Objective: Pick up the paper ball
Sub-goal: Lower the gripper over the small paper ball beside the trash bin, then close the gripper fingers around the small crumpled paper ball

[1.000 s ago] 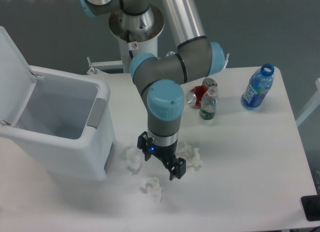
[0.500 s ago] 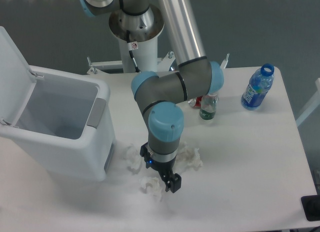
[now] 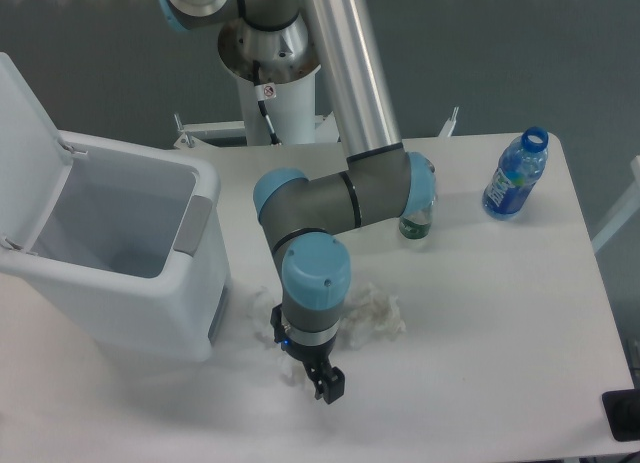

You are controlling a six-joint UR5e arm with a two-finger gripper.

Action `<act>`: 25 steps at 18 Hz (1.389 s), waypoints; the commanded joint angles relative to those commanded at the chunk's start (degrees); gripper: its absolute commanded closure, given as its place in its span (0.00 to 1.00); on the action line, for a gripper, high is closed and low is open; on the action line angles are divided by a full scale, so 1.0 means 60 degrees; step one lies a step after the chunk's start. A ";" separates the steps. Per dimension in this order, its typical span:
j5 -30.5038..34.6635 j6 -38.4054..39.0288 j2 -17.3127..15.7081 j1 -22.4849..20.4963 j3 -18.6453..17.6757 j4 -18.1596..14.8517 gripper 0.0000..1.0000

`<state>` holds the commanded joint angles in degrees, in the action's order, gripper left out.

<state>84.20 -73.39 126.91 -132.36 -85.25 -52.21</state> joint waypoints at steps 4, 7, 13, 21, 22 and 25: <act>0.0015 0.0000 0.0029 0.0132 -0.0087 0.0000 0.00; 0.0015 0.0015 -0.0015 0.0147 -0.0190 0.0000 0.00; 0.0015 0.0058 -0.0015 0.0147 -0.0220 0.0000 0.14; 0.0015 0.0103 -0.0029 0.0147 -0.0161 -0.0029 1.00; 0.0015 0.0103 -0.0058 0.0147 -0.0147 -0.0029 1.00; -0.0015 0.0117 -0.0117 0.0103 -0.0103 -0.0029 1.00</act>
<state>84.11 -72.69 126.21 -131.75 -85.87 -52.38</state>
